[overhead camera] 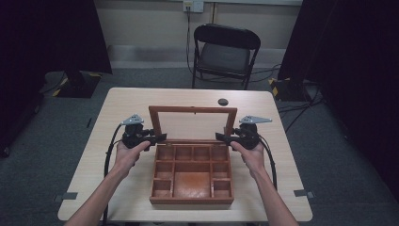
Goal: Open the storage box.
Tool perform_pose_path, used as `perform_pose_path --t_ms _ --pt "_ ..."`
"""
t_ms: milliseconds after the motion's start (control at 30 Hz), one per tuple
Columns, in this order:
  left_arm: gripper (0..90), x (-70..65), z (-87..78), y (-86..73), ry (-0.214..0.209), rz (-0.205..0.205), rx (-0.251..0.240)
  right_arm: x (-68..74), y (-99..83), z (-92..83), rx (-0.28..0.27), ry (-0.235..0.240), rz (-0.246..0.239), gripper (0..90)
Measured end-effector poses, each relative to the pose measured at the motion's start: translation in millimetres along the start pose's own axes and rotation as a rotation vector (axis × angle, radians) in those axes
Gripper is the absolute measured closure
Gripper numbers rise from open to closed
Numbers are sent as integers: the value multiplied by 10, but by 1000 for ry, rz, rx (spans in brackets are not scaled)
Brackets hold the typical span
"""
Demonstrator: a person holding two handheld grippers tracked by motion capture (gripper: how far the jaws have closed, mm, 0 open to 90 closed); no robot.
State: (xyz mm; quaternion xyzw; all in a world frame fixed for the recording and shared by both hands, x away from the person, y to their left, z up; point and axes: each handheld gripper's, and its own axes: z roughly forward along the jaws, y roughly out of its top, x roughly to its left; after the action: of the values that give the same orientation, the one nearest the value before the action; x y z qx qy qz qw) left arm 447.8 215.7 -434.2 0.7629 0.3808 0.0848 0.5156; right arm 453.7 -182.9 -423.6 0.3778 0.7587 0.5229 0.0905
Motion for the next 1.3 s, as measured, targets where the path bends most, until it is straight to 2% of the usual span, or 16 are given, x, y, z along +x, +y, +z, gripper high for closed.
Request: perform_pose_path --t_ms 233,433,567,733,767,800,1000,1300 --pt "581 46 38 -24 15 -8 18 -65 -15 49 -1 -14 13 476" --pt "610 105 45 -68 15 -31 15 -101 -29 76 2 -22 22 483" --pt "623 115 64 -67 14 -30 18 -117 -35 88 2 -26 29 483" --pt "624 136 99 -62 23 -29 32 -144 -43 129 -4 -41 37 472" --pt "620 140 103 -62 24 -31 33 -147 -45 143 -6 -42 47 433" --pt "620 148 103 -61 30 -34 38 -147 -45 143 -6 -42 47 433" --pt "620 216 120 -74 33 -60 35 -213 -85 198 27 -53 76 441" --pt "615 260 195 -105 41 -76 54 -259 -119 254 49 -79 78 452"
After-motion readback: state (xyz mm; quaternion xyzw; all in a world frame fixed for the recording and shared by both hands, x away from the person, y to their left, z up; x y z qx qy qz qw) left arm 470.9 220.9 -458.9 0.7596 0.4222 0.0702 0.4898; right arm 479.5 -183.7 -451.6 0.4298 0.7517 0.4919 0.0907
